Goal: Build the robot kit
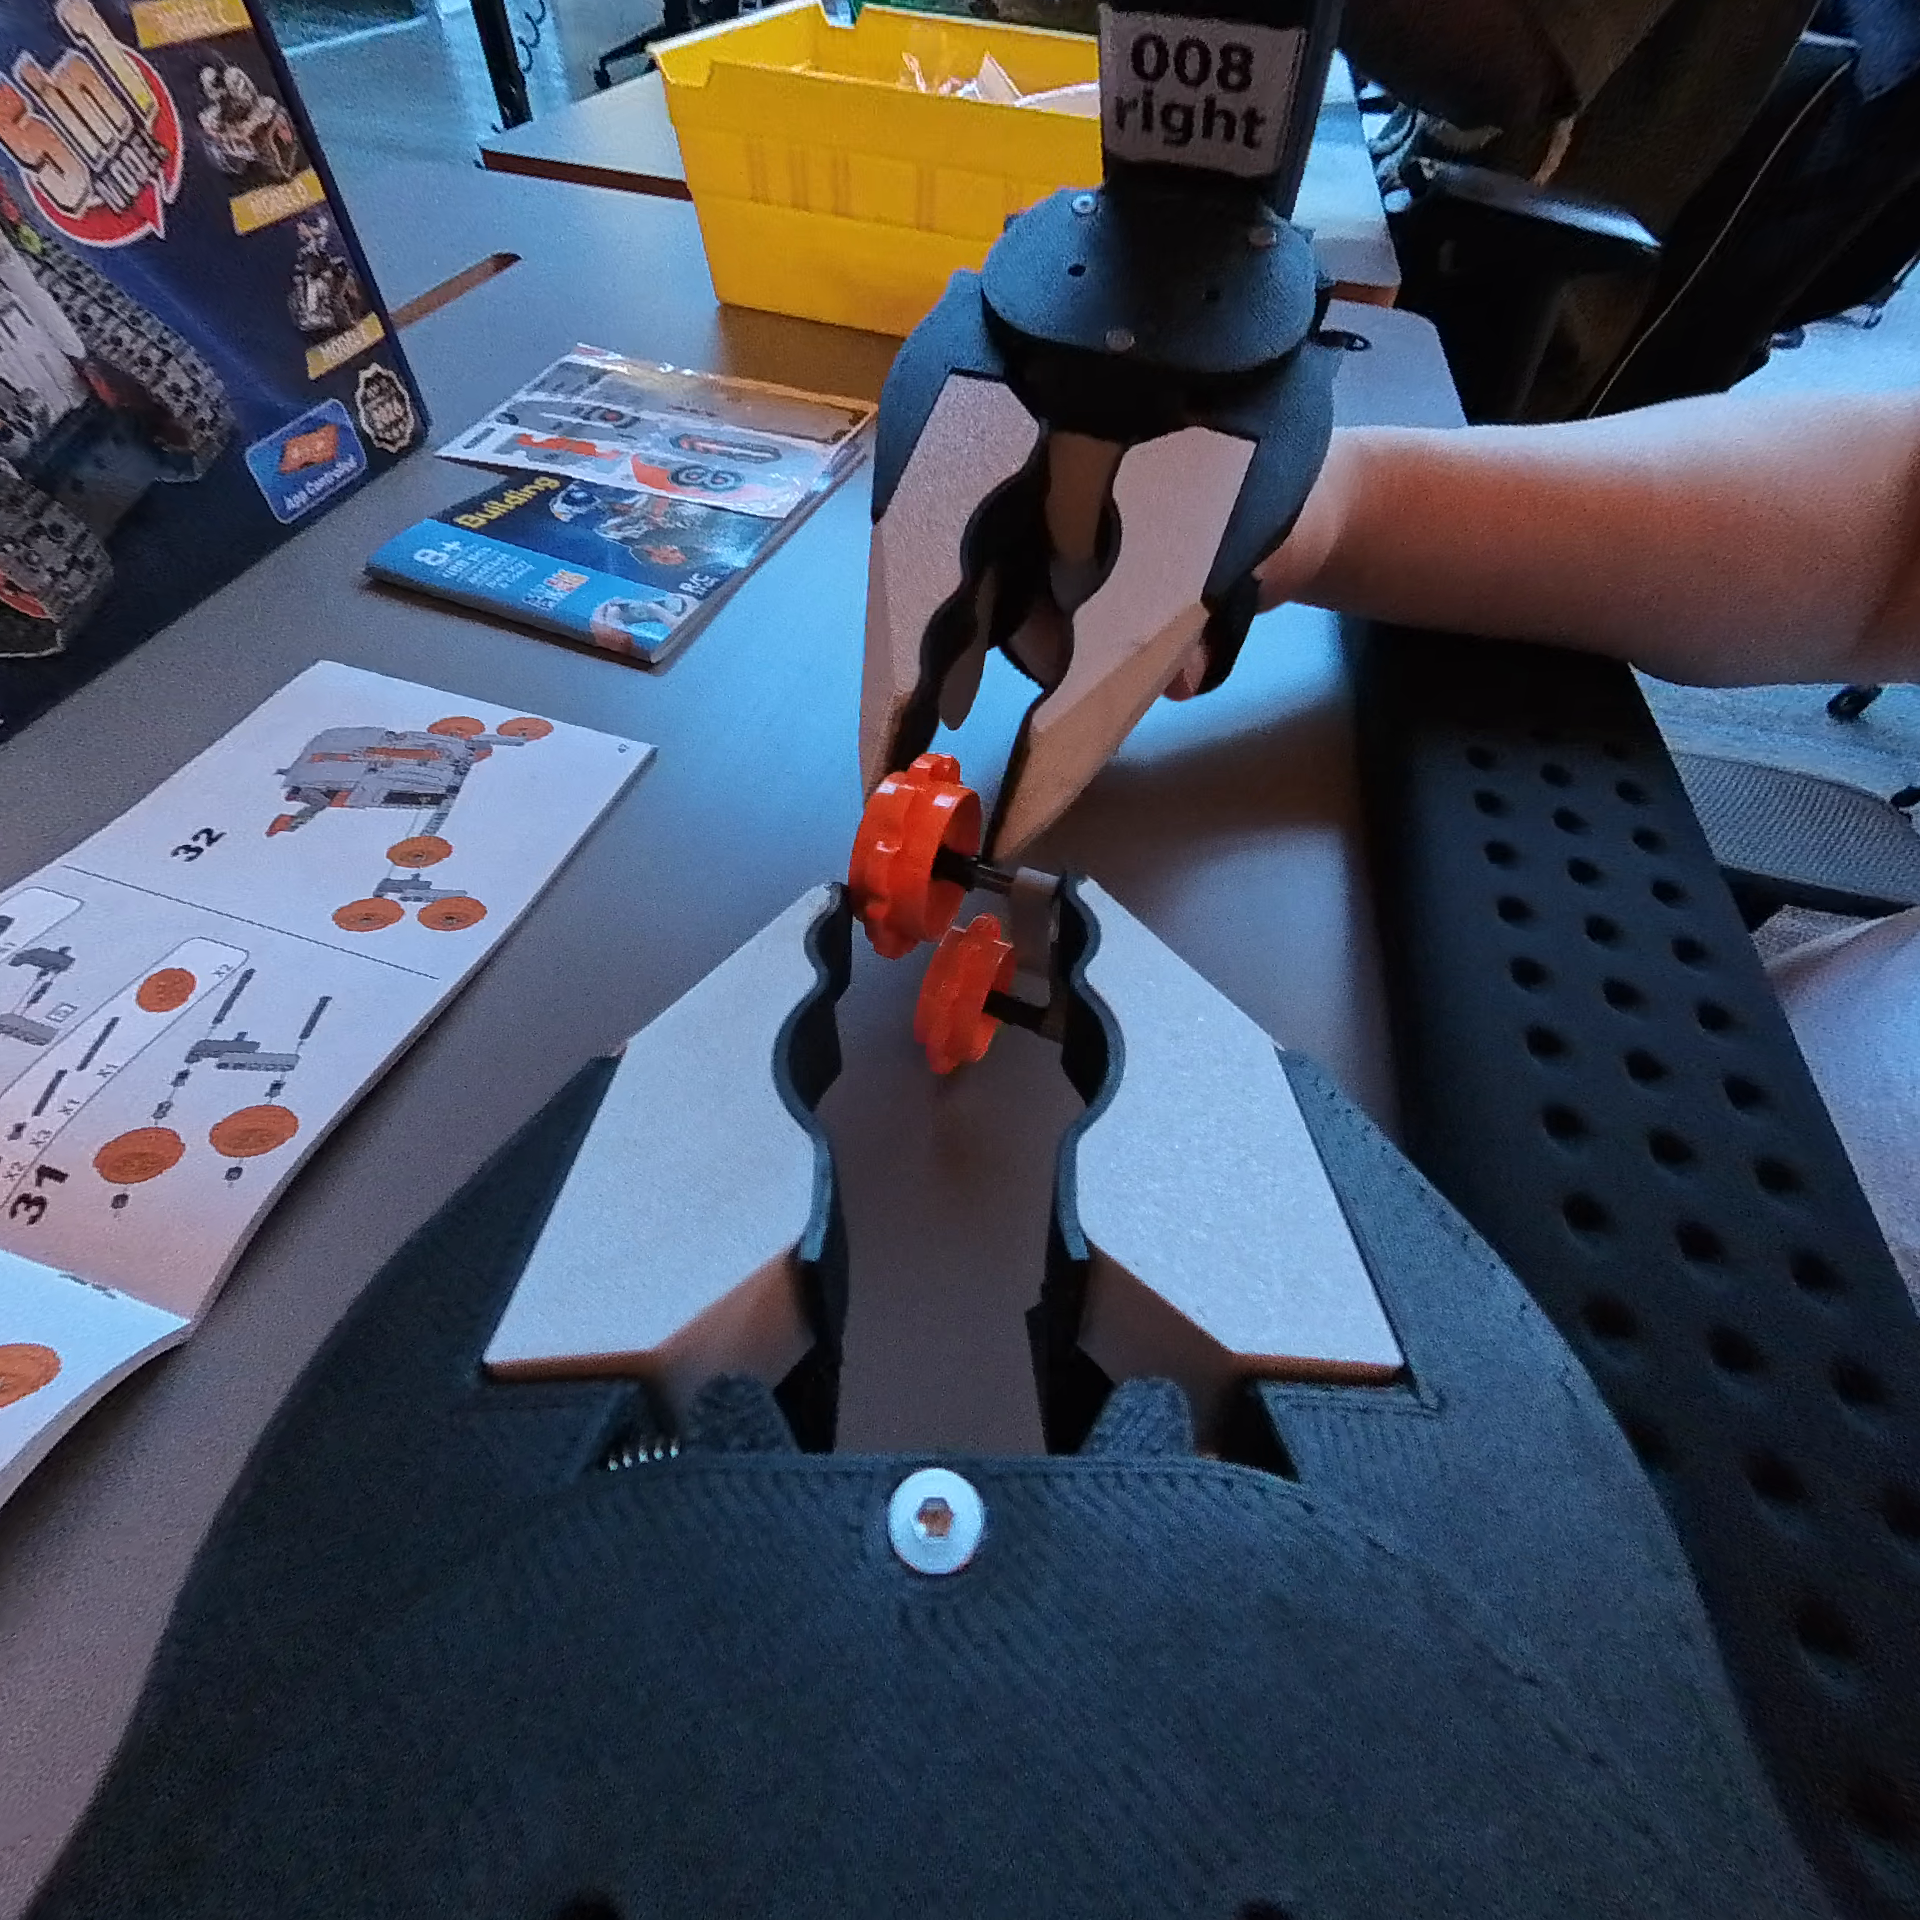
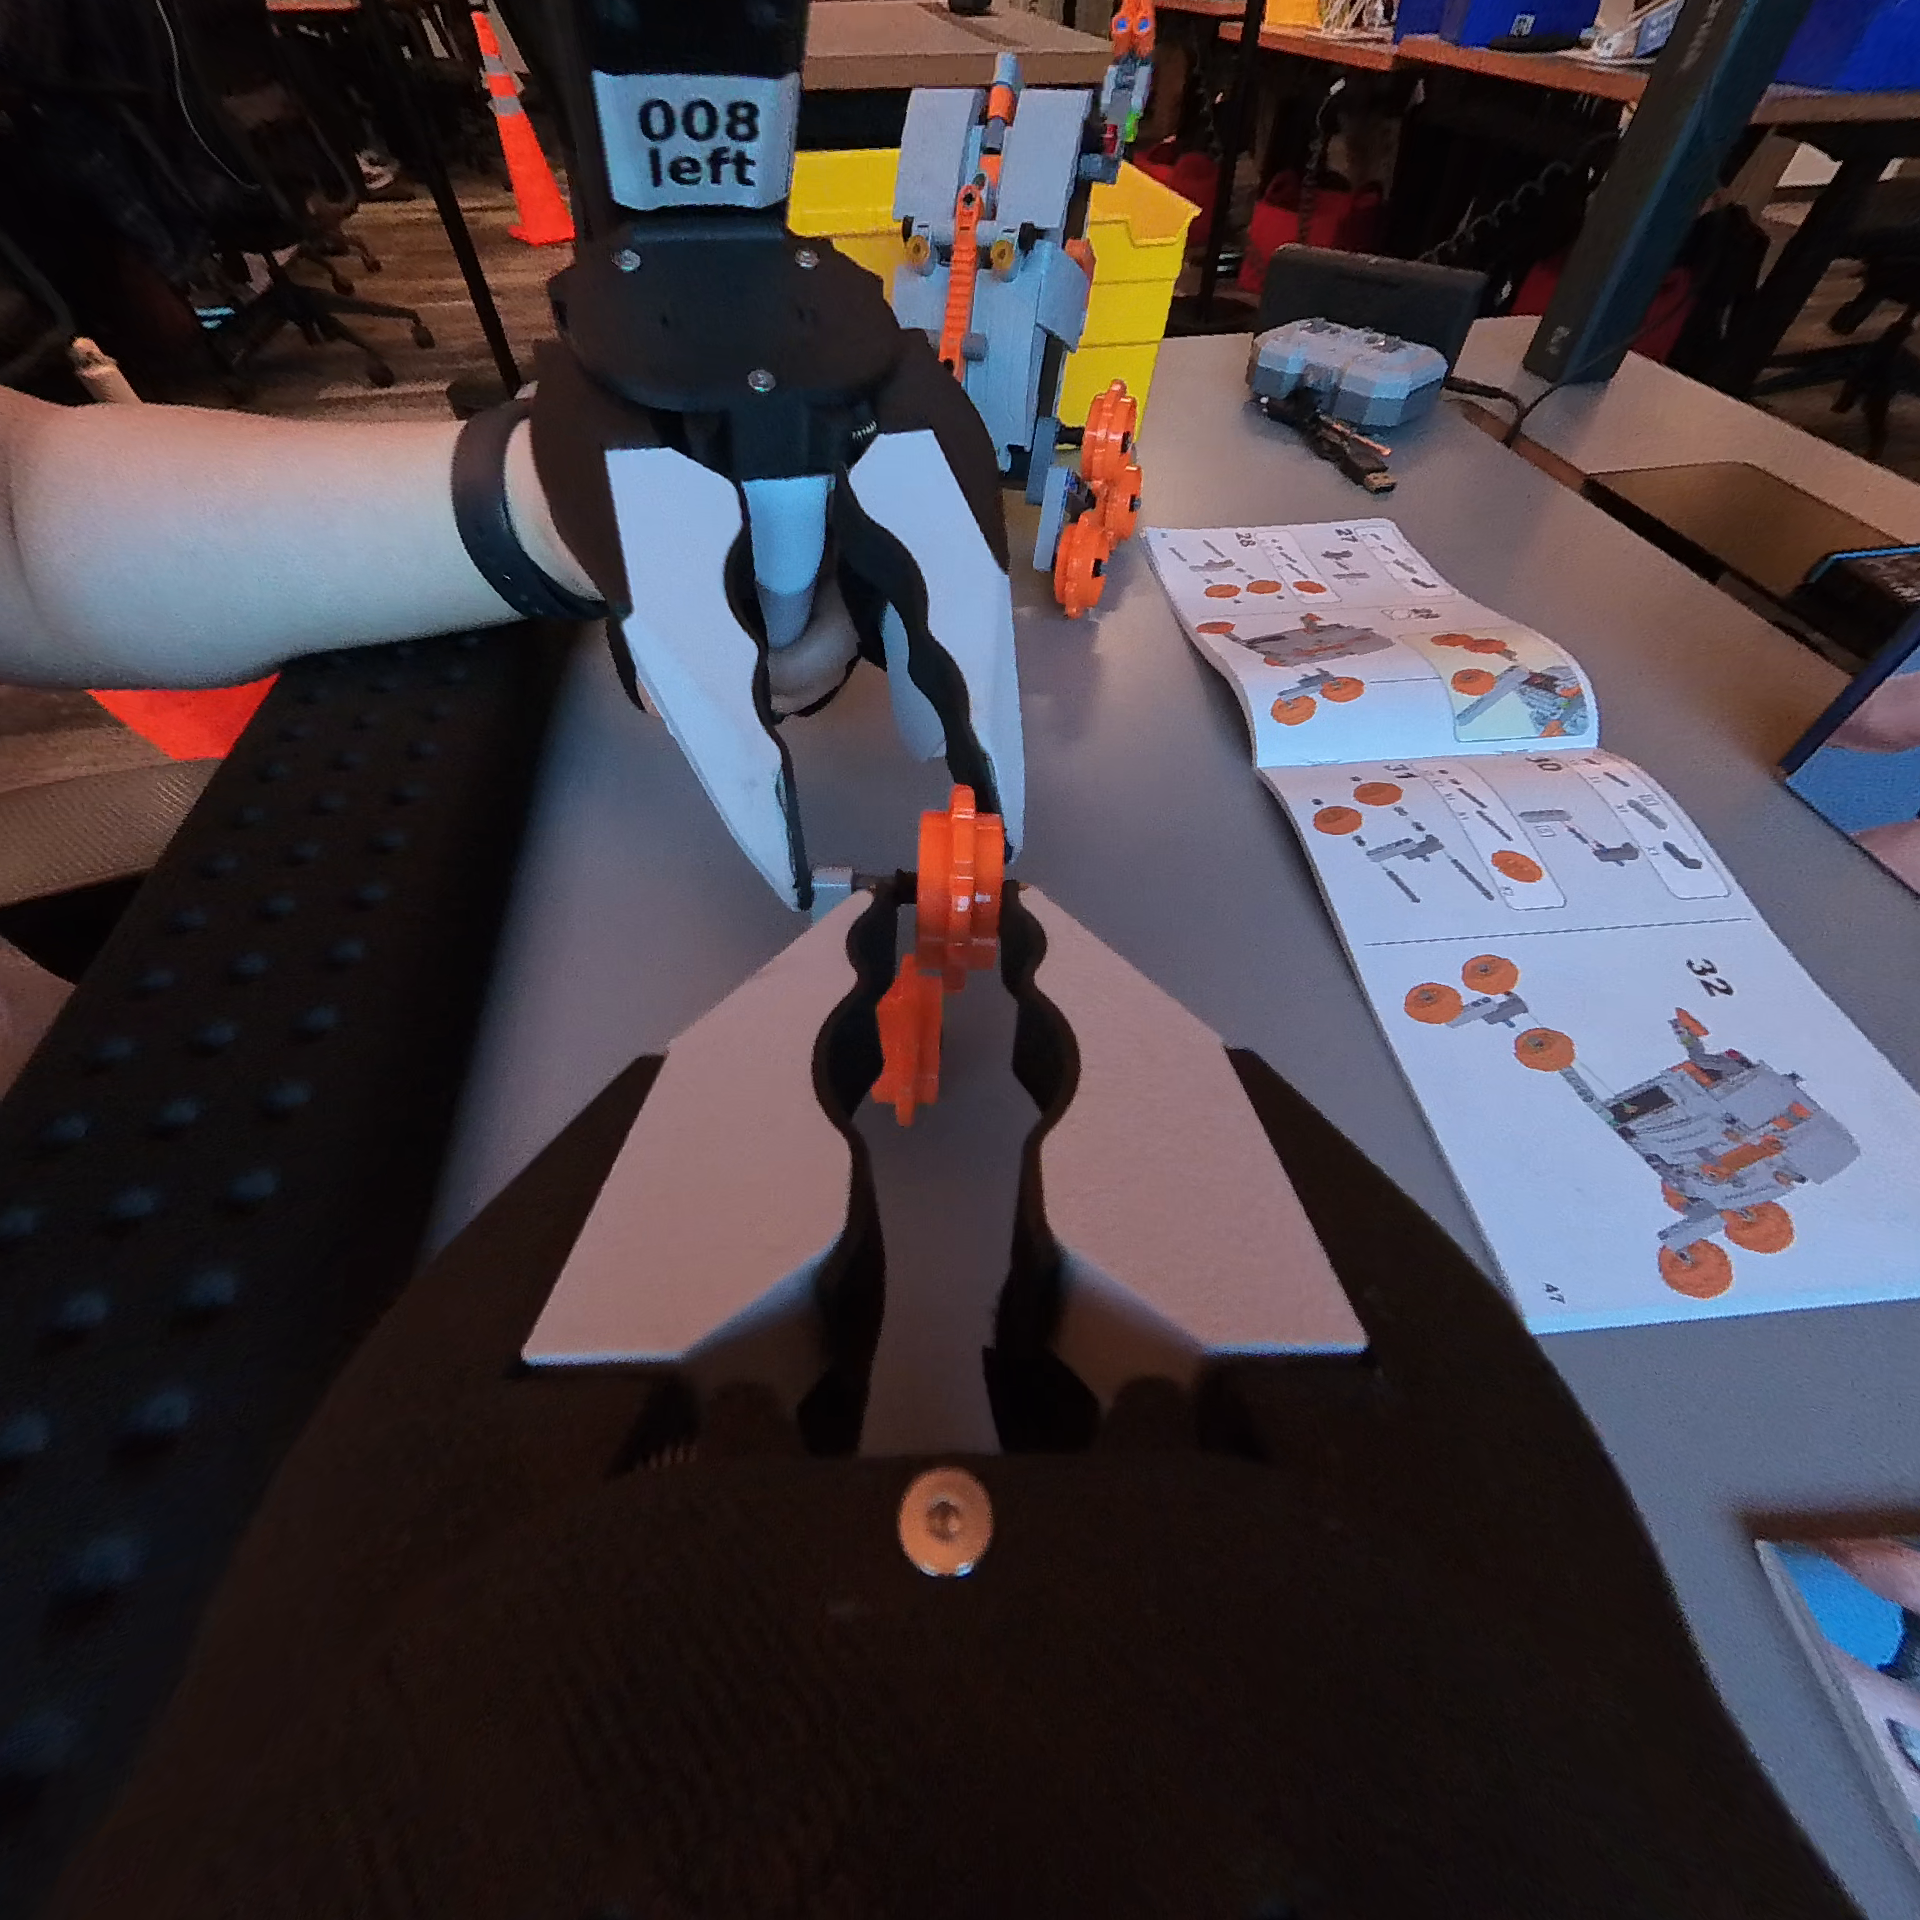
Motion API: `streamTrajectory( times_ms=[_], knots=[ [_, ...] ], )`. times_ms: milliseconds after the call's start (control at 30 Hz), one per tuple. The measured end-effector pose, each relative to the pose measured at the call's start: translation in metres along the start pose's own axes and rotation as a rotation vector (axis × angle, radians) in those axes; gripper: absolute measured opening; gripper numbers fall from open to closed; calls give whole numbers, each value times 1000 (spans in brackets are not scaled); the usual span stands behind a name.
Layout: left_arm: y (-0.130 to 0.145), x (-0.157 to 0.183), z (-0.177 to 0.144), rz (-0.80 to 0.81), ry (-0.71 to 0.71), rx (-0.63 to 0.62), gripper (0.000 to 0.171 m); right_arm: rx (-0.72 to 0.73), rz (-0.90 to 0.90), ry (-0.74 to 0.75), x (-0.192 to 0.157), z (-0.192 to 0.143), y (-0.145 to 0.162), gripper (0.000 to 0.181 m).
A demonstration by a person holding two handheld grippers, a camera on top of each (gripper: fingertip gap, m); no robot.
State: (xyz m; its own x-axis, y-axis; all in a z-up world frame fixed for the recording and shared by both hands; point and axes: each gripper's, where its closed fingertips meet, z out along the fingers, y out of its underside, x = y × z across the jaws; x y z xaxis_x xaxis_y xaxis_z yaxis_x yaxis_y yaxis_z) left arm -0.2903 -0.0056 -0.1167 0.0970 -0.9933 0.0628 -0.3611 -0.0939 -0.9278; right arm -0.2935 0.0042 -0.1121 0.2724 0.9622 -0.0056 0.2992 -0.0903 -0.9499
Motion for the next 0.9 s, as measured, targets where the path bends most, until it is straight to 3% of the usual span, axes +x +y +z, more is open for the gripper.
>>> streamTrajectory(
  times_ms=[267, 400, 533, 633, 767, 900],
  knots=[
    [4, 11, -5, 22, 74, -21, 43, -4, -73, -26, -6, -3, 1, 15],
    [-1, 6, -8, -33, 76, 21, 36, 2, -94, -37, -8, -4, 0, 15],
    [-2, -1, -7, -50, 49, 31, 11, 5, -97, -37, -8, -3, 0, 15],
    [-3, -4, -4, -15, 5, 37, 10, 14, -53, -40, -4, -4, 0, 16],
    [-2, -9, -4, -21, -29, 31, 9, 28, 30, -67, -6, -4, -1, 39],
    [-2, -14, -5, -29, -52, 33, 9, -3, 30, 16, -4, 0, -1, 50]
  ],
)
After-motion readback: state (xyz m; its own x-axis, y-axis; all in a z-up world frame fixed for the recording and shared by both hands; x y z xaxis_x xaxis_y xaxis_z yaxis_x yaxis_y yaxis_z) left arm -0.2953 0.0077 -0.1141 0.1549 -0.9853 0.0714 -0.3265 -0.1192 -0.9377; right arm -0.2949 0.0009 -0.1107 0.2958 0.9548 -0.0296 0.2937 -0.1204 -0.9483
